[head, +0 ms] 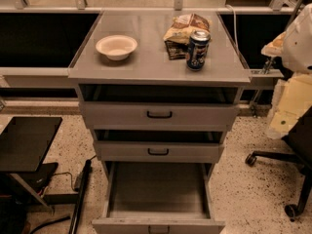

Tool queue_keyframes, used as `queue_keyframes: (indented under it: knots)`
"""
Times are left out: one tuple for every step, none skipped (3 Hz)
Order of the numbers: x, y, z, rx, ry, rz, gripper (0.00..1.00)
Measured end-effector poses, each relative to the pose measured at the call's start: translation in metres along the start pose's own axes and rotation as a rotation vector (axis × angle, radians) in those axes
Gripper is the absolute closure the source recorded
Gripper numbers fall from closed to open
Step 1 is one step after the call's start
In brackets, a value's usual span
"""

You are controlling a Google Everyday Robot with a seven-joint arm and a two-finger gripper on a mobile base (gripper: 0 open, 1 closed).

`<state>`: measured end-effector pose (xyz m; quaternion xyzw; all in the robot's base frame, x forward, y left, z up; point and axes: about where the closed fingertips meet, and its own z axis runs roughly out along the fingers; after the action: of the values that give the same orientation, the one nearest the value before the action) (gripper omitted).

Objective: Place pepsi can into bottom drawer

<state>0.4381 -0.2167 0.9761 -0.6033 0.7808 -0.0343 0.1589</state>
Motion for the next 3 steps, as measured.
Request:
queue_keyframes:
  knots:
    - [0.000,0.000,0.000,0.000,0.000,0.000,0.00]
    - [-0.003,-0.009,0.002,0.004,-0.022,-0.002,0.00]
    - [-0.006,-0.032,0.011,0.001,-0.083,-0.004,0.00]
